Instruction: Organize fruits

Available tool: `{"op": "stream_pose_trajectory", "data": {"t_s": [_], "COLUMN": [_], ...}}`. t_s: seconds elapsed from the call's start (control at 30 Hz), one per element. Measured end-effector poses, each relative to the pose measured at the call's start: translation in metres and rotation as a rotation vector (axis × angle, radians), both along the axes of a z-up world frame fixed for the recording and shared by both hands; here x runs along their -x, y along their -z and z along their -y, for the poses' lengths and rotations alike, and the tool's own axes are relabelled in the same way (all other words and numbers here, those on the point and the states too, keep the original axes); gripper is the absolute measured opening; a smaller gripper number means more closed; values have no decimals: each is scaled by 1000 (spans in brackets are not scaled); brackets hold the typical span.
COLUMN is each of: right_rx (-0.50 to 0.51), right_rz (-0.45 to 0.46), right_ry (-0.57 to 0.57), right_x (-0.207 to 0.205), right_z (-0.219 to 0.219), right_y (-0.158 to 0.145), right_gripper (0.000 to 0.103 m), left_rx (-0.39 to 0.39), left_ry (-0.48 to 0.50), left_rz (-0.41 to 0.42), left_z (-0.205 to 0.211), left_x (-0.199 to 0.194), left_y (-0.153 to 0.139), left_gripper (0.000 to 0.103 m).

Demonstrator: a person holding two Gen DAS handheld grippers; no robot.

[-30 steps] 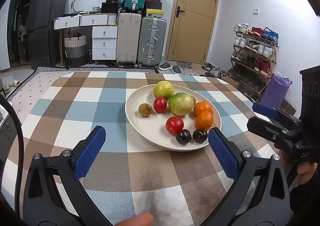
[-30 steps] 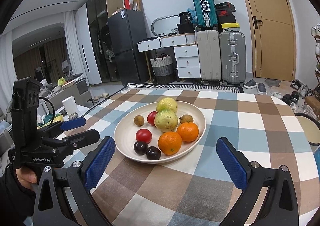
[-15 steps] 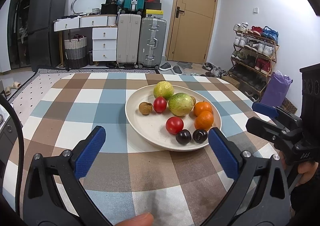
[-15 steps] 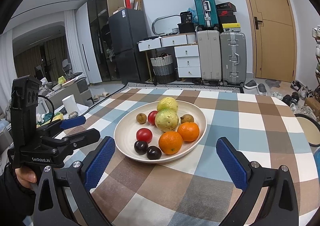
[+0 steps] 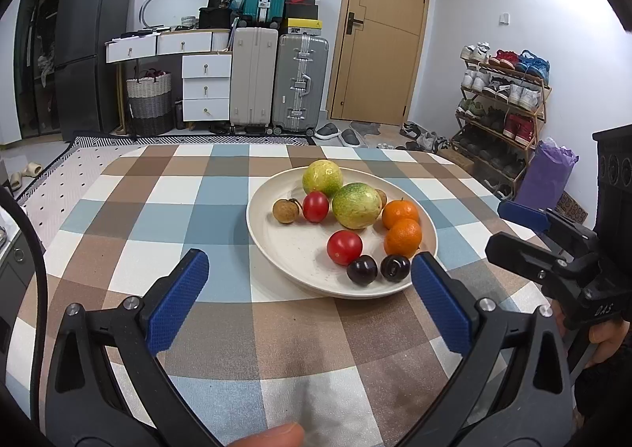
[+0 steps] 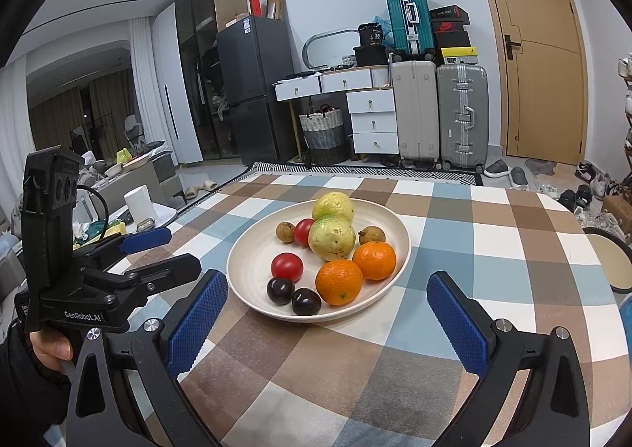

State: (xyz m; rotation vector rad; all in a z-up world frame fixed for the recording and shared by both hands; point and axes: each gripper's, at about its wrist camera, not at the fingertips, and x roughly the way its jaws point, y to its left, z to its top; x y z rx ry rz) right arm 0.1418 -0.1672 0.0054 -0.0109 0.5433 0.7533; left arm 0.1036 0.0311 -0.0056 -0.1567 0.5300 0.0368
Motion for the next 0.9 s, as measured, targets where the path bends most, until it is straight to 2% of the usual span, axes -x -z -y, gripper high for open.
{"op": "stream_pose_trajectory", "data": {"t_s": [0.9], "right_rx": [1], "right_rz": [0], "right_ry": [-2], "right_x": [2], "right_z": [-1], "right_y": [1], "right_gripper": [103], "left_rx": [-2], "left_ry": [7], "left_rz": [1], "left_z": [5], "left_x": [-2], "left_y": [1], "left_gripper": [102]}}
